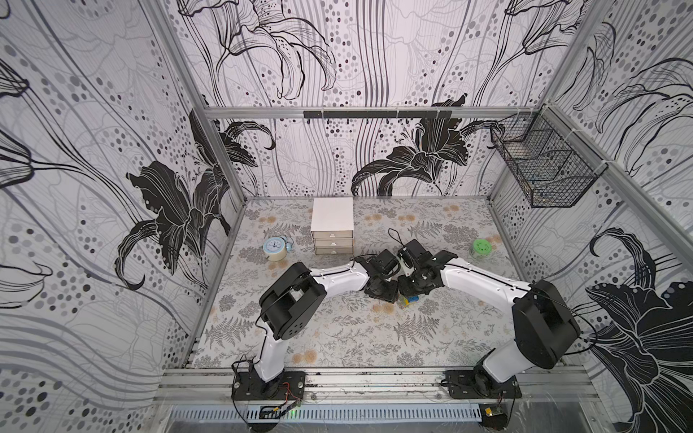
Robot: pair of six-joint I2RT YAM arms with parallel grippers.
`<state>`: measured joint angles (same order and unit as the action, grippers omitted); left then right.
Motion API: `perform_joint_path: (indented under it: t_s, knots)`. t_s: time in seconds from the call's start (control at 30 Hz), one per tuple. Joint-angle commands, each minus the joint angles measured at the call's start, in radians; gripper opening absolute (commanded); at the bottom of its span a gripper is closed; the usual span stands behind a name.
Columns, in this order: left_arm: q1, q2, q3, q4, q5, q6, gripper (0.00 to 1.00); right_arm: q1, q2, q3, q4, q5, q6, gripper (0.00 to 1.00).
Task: Assemble the number 5 with lego
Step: Adjust the lego brick at the center of the board.
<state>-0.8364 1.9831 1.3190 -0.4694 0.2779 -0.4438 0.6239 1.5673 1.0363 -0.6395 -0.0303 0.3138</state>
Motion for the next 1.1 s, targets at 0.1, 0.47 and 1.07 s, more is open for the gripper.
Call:
perform_joint_path:
  t_s: [0.1, 0.47, 1.07]
  knots:
    - [-0.007, -0.034, -0.002, -0.009, 0.020, 0.027, 0.50, -0.012, -0.017, 0.041, -0.045, 0.000, -0.030, 0.25]
    - [0.068, -0.294, -0.243, -0.024, -0.074, -0.015, 0.52, -0.013, 0.073, 0.185, -0.107, -0.040, -0.153, 0.25]
    - [0.209, -0.435, -0.382, -0.009, -0.098, -0.006, 0.52, -0.012, 0.325, 0.444, -0.298, -0.141, -0.430, 0.26]
